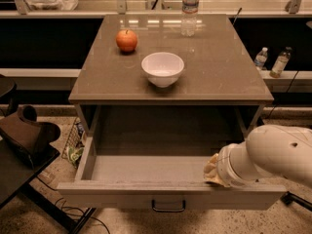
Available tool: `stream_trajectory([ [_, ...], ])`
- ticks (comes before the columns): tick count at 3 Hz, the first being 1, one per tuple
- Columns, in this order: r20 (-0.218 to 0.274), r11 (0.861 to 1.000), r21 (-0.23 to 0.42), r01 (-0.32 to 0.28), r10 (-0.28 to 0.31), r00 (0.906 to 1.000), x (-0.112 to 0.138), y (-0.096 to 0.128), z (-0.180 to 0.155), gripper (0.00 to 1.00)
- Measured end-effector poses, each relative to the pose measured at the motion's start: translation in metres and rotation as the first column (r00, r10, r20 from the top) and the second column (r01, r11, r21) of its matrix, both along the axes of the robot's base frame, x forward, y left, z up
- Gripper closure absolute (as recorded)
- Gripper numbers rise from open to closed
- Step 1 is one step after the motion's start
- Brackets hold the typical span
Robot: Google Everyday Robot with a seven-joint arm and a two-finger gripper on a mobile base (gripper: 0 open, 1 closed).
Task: Open top drawer
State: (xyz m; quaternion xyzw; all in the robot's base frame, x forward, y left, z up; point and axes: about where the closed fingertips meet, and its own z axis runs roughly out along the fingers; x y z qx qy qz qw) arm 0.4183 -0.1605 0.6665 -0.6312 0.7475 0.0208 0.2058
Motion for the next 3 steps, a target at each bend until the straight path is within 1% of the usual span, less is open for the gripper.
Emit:
stream_trajectory([
  [1, 0.013, 1.000, -0.002, -0.023, 0.023, 0.9996, 0.020, 0.007, -0.004, 1.00],
  [2, 0.021, 0.998, -0.014, -0.060, 0.061, 0.9979, 0.048, 0.012, -0.007, 1.00],
  [3, 0.001, 0.997, -0.014, -0.075, 0.075, 0.9972, 0.055, 0.011, -0.017, 1.00],
])
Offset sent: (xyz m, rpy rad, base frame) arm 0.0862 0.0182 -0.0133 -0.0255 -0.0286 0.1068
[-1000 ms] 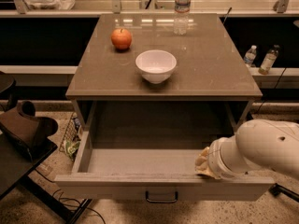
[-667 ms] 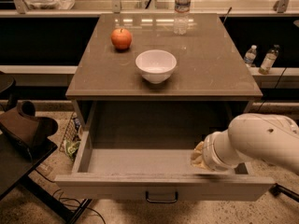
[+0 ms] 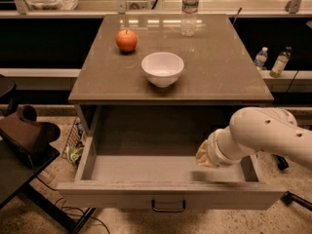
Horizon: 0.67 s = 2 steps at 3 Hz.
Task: Open top drawer
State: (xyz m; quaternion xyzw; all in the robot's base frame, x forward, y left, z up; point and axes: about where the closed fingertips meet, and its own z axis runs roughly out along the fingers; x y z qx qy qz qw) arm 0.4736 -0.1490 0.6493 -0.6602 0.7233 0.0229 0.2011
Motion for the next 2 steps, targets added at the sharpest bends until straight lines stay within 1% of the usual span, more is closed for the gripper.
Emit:
stream_trajectory([
  [1, -0.022, 1.000, -0.001, 0.013, -0.013, 0.9997, -0.012, -0.004, -0.005, 1.00],
  [2, -0.042, 0.999, -0.014, 0.040, -0.040, 0.9983, -0.041, -0.008, -0.003, 1.00],
])
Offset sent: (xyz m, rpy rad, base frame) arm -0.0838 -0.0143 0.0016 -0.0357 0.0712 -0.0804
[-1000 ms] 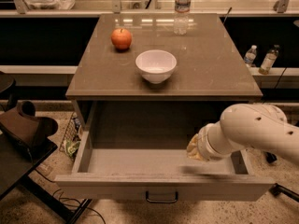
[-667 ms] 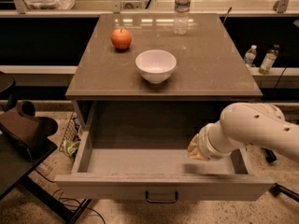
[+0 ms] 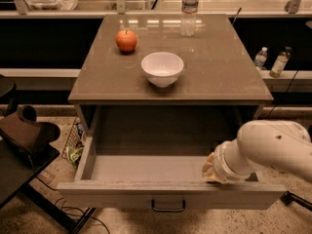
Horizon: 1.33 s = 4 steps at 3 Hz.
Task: Open top drawer
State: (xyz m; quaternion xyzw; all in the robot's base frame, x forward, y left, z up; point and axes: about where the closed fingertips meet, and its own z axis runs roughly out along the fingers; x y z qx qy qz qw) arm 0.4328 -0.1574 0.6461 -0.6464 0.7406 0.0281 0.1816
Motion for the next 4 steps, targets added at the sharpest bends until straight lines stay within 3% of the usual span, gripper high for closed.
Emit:
stream_trajectory([
  [2, 0.002, 1.000, -0.004, -0.006, 0.006, 1.0000, -0.0007, 0.0010, 0.0012, 0.51],
  [3, 0.004, 1.000, -0.005, -0.008, 0.008, 1.0000, -0.0010, 0.0016, 0.0020, 0.20],
  [4, 0.006, 1.000, -0.008, -0.011, 0.011, 0.9999, -0.0017, 0.0025, 0.0033, 0.00],
])
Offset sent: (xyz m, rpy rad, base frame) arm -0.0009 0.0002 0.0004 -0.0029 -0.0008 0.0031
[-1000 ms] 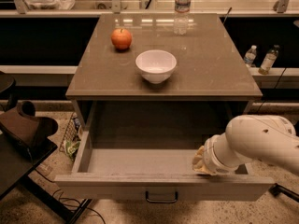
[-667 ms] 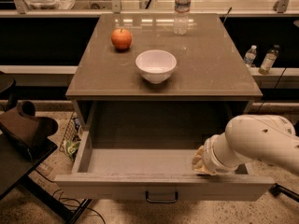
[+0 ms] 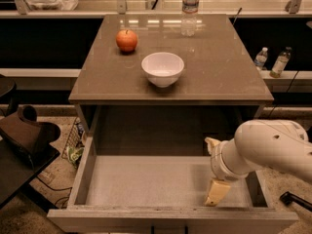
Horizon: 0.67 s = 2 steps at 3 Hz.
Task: Open top drawer
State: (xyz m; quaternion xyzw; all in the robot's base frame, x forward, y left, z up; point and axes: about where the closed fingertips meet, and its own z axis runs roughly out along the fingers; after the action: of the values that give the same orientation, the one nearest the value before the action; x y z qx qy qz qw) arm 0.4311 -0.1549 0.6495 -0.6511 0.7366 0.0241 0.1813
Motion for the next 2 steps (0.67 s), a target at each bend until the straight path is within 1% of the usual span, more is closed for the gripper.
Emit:
stream_trajectory([
  [1, 0.000, 1.000, 0.000, 0.000, 0.000, 1.0000, 0.0000, 0.0000, 0.0000, 0.00],
  [2, 0.001, 1.000, -0.001, -0.002, 0.002, 1.0000, -0.0003, 0.0005, 0.0006, 0.18],
])
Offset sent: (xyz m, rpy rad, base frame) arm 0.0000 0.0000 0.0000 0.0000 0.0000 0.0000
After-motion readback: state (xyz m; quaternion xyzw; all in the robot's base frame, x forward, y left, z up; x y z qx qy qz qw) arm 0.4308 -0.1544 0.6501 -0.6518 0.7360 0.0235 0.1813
